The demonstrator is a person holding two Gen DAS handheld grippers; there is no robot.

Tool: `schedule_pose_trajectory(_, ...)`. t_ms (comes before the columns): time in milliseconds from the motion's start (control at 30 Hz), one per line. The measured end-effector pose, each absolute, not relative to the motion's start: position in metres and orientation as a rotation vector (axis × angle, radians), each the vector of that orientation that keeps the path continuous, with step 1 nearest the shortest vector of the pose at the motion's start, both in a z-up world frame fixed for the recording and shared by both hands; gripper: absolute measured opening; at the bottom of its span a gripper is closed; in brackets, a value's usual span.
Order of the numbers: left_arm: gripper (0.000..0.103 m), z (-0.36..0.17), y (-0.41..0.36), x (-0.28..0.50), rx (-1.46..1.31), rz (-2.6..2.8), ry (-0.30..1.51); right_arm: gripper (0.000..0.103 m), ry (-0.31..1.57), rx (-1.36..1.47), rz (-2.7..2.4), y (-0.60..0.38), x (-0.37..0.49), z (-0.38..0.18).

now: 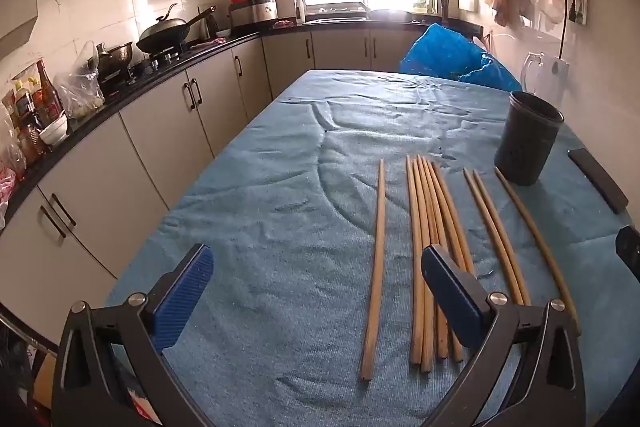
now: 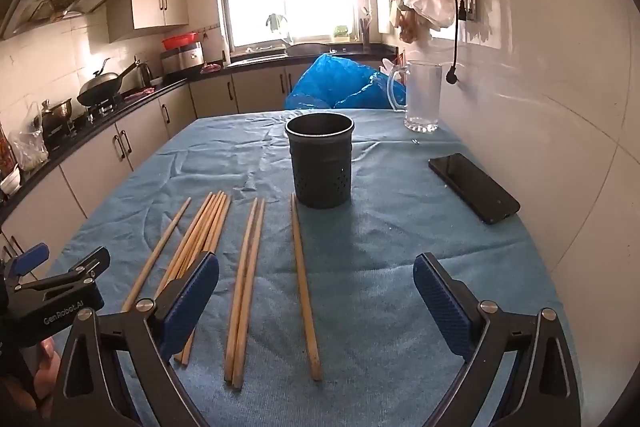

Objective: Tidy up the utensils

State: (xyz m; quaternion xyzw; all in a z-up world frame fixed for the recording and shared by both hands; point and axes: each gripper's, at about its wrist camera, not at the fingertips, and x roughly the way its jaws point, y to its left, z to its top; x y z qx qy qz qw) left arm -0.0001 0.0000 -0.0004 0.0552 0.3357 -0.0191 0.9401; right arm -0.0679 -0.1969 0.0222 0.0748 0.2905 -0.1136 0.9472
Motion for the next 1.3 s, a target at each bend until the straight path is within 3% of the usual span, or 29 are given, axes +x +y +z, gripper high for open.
schedule_pose_trajectory(300,0.103,-0.009,0.002,0.002,0.119,-0.042,0.700,0.092,0.617,0.181,-0.216,-0.202,-0.067,0.014)
schedule_pose_trajectory(1300,0.103,0.003,-0.007,-0.017,0.137,-0.056,0.680,0.092,0.618,0.199,-0.218,-0.206,-0.079,0.011)
